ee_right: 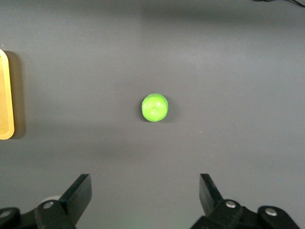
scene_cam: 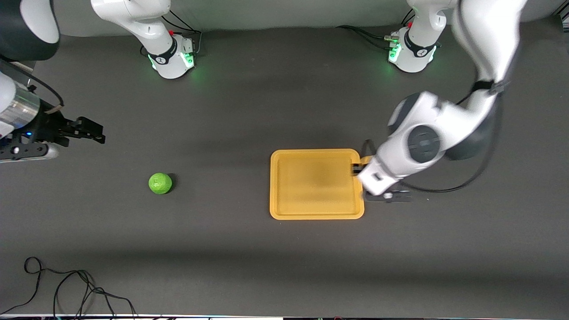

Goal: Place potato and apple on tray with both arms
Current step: 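Carry the potato onto the tray while the right gripper reaches the apple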

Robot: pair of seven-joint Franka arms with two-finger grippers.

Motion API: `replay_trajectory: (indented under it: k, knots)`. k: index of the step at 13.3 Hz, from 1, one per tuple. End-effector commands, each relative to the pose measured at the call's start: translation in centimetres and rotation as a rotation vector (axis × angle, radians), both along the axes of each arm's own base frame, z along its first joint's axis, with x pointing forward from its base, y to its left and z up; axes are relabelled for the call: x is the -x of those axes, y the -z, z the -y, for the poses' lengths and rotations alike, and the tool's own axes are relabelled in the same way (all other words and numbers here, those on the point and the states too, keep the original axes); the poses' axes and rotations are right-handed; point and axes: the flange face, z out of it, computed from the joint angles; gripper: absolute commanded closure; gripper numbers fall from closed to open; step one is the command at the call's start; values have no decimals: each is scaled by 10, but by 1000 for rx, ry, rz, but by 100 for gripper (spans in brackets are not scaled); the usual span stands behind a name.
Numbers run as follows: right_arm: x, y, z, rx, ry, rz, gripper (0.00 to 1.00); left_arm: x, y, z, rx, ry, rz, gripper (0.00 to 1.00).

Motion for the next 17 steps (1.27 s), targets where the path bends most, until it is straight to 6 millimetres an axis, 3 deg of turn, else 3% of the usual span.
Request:
replay_trajectory:
  k: [1,3,5,7,9,11,12,13,15,17]
  knots:
    - [27,33,5,-15,0,36,0,-5,58,3,-27,-29,22,100]
    - [24,64,4,-15,-2,45,0,4,80,4,-55,-33,28,100]
    - [20,113,3,-14,-6,68,0,13,94,5,-49,-29,24,100]
    - [15,146,-11,-31,-15,85,0,18,103,6,-42,-28,25,100]
    - [1,193,-9,-26,-16,100,0,19,110,5,-33,-35,28,97]
    - [-10,239,-11,-22,-16,112,0,18,110,4,-35,-50,26,46]
    - [-14,263,-10,-19,-14,110,0,18,110,4,-35,-51,26,14]
    - [-17,280,-6,-16,-10,111,0,17,110,1,-36,-56,23,0]
    - [-19,306,4,-12,-30,104,0,15,100,-2,-44,-60,26,0]
    - [-18,329,16,-13,-38,89,0,14,77,-6,-74,-104,22,0]
